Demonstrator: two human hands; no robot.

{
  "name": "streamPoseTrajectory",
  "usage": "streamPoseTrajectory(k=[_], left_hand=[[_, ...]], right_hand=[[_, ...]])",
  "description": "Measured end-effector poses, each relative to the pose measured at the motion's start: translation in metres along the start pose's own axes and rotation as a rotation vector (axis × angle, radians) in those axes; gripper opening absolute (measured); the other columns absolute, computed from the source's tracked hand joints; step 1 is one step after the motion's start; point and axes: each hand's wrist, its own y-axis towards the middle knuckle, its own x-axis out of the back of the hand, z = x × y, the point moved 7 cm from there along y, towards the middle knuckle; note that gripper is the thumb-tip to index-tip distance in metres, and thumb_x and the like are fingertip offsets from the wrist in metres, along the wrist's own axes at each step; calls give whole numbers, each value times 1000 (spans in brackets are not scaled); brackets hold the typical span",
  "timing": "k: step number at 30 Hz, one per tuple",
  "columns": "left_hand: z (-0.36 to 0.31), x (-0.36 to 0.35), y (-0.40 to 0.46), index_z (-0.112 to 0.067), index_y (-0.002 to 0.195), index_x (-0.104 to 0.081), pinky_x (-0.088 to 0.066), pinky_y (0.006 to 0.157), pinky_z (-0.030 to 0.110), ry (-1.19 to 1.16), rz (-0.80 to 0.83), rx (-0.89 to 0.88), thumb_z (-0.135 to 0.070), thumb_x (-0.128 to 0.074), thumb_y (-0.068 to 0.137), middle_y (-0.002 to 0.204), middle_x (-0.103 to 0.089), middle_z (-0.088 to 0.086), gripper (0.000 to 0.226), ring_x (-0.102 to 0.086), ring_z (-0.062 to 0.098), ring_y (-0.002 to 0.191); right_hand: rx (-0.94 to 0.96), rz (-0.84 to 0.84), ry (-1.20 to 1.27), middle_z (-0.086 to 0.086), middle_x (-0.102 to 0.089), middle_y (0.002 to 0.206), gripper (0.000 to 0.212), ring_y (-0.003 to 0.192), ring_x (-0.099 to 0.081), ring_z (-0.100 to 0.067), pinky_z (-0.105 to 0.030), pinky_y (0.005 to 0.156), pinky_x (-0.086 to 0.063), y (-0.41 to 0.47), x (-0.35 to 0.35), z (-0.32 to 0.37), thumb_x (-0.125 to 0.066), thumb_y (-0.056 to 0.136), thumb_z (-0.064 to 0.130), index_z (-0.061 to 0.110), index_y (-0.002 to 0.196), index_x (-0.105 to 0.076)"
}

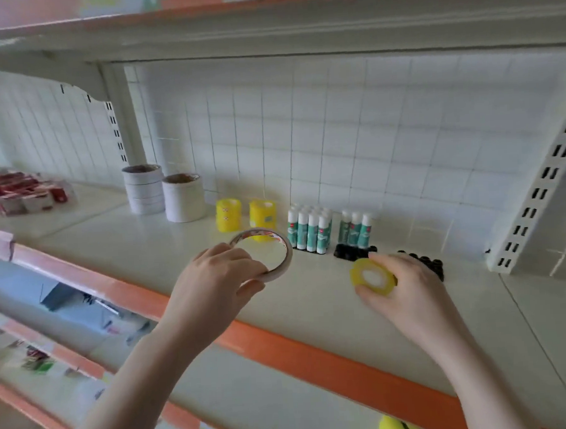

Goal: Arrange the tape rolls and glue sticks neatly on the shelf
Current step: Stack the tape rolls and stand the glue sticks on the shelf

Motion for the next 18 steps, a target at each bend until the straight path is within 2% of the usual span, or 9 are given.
streamPoseTrajectory(k=[6,10,13,16,18], left_hand=[[91,1,6,-23,77,-72,-49,58,32,42,-4,8,-28,-70,67,71,-65,-10,11,-61,22,68],[150,3,15,-20,74,-72,-49,58,31,52,1,38,-12,-88,58,70,-66,-6,24,-62,25,68],[188,7,19,-18,75,-73,-50,57,32,39,1,43,-9,-88,56,71,-67,-5,26,-63,25,68],[219,8,21,-17,77,-73,-52,56,35,22,3,54,-8,-88,56,72,-67,-5,27,-62,26,67],[233,3,22,-18,78,-73,-53,56,35,5,18,45,-9,-87,58,72,-67,-6,26,-62,26,67]], right_hand=[[30,9,13,-3,-65,103,43,100,-57,-23,-20,70,-29,65,-60,53,-72,73,30,14,113,-66],[33,32,35,-6,-64,105,43,98,-56,-24,-26,74,-35,119,-94,89,-73,74,29,15,114,-64],[-5,119,70,-3,-63,104,39,86,-54,-21,-19,58,-35,160,-120,110,-71,76,32,20,113,-63],[15,180,50,1,-62,92,35,86,-54,-18,-27,64,-37,195,-146,127,-71,75,36,23,107,-65],[16,217,39,7,-53,77,37,79,-49,-17,-26,61,-37,214,-164,135,-72,74,37,21,107,-64]])
